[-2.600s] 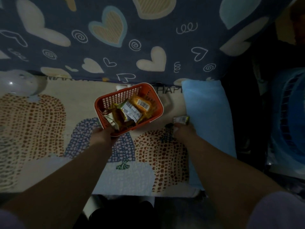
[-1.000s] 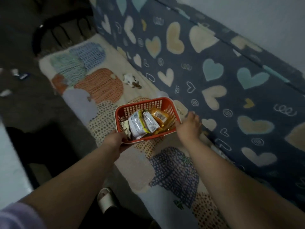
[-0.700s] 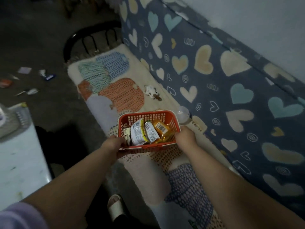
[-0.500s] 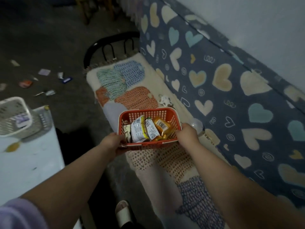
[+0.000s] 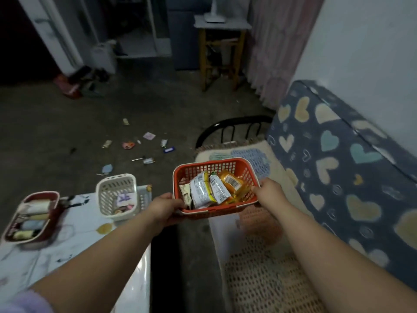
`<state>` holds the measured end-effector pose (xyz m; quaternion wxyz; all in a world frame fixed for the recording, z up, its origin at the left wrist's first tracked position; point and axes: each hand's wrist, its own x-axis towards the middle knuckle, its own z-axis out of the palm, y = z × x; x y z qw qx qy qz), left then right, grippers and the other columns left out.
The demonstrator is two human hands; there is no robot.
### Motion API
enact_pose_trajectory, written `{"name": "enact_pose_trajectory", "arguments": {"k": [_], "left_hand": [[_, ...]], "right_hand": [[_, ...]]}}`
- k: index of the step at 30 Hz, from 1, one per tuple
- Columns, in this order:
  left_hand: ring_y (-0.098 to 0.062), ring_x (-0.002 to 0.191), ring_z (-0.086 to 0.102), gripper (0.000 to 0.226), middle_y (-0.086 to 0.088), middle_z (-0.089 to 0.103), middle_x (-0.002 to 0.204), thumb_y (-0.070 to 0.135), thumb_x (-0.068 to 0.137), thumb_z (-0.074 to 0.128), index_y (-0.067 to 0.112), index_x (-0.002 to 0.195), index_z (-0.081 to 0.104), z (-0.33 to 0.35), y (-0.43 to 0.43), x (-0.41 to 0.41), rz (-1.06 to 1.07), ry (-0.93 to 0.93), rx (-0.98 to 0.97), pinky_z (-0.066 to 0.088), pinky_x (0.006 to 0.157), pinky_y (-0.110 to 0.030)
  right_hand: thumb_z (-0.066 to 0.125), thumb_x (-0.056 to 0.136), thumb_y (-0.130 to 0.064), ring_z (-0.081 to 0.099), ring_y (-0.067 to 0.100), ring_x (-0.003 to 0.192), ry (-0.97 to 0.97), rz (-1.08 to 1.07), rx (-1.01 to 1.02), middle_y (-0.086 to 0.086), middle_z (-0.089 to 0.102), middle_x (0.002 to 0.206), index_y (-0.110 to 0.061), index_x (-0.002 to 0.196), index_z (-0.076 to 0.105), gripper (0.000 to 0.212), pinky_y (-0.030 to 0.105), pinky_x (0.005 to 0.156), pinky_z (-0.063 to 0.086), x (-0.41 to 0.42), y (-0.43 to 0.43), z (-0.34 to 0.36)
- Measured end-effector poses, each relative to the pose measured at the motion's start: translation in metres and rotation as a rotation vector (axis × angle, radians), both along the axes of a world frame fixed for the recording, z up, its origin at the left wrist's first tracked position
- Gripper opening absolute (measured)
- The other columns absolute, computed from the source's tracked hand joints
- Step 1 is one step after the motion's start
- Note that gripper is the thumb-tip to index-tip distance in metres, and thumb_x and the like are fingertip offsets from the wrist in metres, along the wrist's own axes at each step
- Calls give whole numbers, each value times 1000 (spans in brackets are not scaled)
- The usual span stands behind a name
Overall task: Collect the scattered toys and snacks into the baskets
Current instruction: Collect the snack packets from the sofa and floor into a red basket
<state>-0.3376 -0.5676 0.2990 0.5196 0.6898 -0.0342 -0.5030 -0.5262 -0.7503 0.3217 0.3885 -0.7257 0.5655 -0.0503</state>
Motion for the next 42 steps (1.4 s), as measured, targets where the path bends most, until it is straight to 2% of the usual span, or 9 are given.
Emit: {"name": "enact_pose_trajectory", "arguments": {"k": [4,8,14,22,26,29,34,37,42], "left_hand": [[-28,80,63,24,-18,62,91,-9,81,55,3,102,55,4,-22,57,98,6,-21,56,79,-45],[-26,66,61,17,-17,60,77,-10,81,55,6,87,54,1,-62,109,207,1,10,58,59,-36],[-24,65,60,17,-15,57,72,-10,81,55,6,79,50,-9,-115,183,360,29,54,57,55,-33],[-28,67,60,14,-18,58,76,-9,83,54,4,83,50,-29,-154,311,471,96,83,57,46,-32],[-26,66,60,11,-18,59,75,-8,82,55,2,83,51,-48,-185,405,488,129,90,56,43,-28],[-24,60,62,16,-18,59,76,-7,81,56,0,94,53,-47,-205,465,515,106,89,55,42,-26],[-19,49,59,18,-15,55,70,-11,81,53,5,76,49,-33,-245,570,616,21,76,55,43,-28],[-13,39,60,23,-14,53,69,-13,83,52,6,71,45,-31,-260,619,677,-8,57,54,44,-28],[-21,56,59,22,-13,53,70,-9,86,51,7,71,46,-35,-283,690,799,-38,75,53,42,-22]], "right_hand": [[56,91,-18,67,30,78,-40,96,34,14,67,90,-10,90,61,9,45,74,59,75,-45,1],[56,91,-12,67,32,77,-78,124,115,18,65,93,-3,97,60,12,46,68,60,146,-99,-5],[54,92,-8,65,30,73,-26,250,129,17,63,85,-7,84,56,8,43,65,60,251,-167,-10],[59,91,-14,66,29,79,22,370,161,17,64,97,-9,83,53,11,41,66,59,401,-217,-30],[57,93,-19,54,12,63,90,422,106,8,60,94,-7,101,57,14,21,44,36,496,-252,-46],[59,92,-19,61,20,71,37,391,121,12,65,101,-7,106,58,18,22,44,39,556,-271,-50],[58,92,-21,66,23,80,6,400,143,12,66,101,-9,109,58,20,31,63,55,669,-305,-51],[57,93,-23,65,20,84,-20,437,166,8,65,104,-12,112,56,22,32,69,54,725,-319,-53],[57,93,-23,62,18,88,-72,580,114,6,64,107,-14,110,55,20,30,71,50,817,-346,-55]]}}
